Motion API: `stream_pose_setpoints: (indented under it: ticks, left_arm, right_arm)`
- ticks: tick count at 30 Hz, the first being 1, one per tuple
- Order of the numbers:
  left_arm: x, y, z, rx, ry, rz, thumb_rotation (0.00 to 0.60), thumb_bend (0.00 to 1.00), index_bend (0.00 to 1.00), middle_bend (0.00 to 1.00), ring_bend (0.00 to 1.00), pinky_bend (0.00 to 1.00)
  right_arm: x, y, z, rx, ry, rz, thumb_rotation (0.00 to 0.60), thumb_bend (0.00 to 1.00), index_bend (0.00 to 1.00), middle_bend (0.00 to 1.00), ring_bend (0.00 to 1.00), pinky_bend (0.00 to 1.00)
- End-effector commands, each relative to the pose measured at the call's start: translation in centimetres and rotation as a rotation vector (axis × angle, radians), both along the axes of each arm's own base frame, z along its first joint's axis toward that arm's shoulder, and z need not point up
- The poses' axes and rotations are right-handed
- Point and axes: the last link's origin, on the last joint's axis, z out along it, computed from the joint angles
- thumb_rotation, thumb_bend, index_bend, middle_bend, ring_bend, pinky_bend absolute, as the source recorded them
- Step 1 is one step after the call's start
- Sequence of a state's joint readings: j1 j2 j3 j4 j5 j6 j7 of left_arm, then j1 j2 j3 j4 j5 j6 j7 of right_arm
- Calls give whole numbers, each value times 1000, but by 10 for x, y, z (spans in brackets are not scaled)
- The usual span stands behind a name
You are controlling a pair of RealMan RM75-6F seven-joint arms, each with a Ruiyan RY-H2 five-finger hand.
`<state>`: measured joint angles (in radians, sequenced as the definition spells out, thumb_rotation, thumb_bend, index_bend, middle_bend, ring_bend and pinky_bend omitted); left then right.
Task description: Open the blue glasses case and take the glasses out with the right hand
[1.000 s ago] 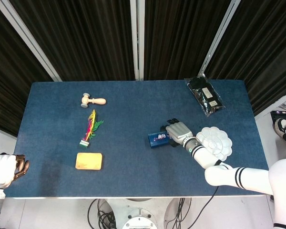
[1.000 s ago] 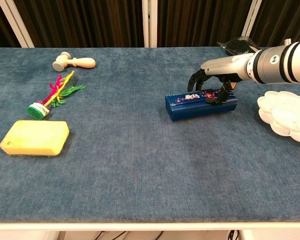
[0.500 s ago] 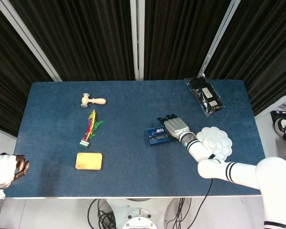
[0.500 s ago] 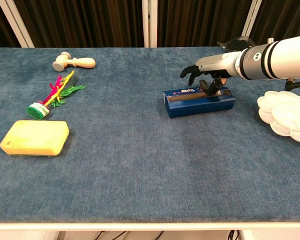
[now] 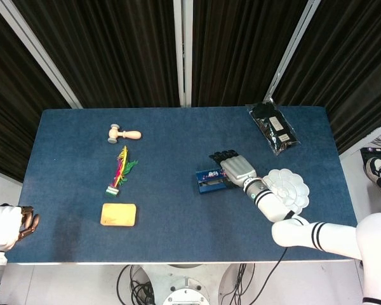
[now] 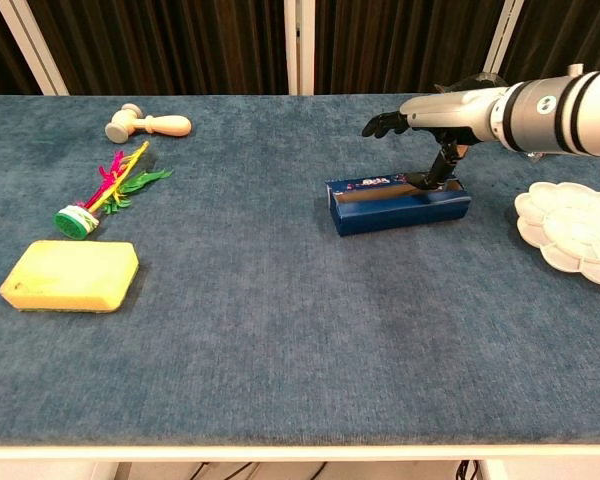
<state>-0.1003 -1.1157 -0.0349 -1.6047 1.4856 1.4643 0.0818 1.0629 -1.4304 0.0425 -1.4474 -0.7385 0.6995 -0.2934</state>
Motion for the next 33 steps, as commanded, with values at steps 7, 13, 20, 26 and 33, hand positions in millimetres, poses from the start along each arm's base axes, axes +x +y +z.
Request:
stream_pose_setpoints:
  ticks: [7, 13, 20, 26, 33]
  left_arm:
    - [0, 0, 0, 1, -1, 1, 600, 387, 861, 1000, 854, 661]
    - [0, 0, 0, -1, -3, 0, 600, 387, 860, 1000, 855, 661]
    - [-1, 0, 0, -1, -6, -1, 600, 387, 858, 999, 854, 661]
    - [-1, 0, 1, -3, -7, -2, 600, 387, 857, 999, 853, 661]
    - [-1, 1, 0, -6, -8, 0, 600, 387, 858, 998, 853, 661]
  right_arm:
    - [-1, -5, -13, 24, 16, -14, 600, 396, 0, 53, 0, 0]
    - [1, -12, -21, 24, 23, -27, 600, 396, 0, 55, 0, 0]
    - [9, -37, -24, -24, -5, -65, 600, 396, 0, 61, 0, 0]
    - [12, -59, -21, -81, -7, -98, 600, 384, 0, 70, 0, 0]
    - [24, -48, -8, -80, -63, -43, 600, 373, 0, 90, 0, 0]
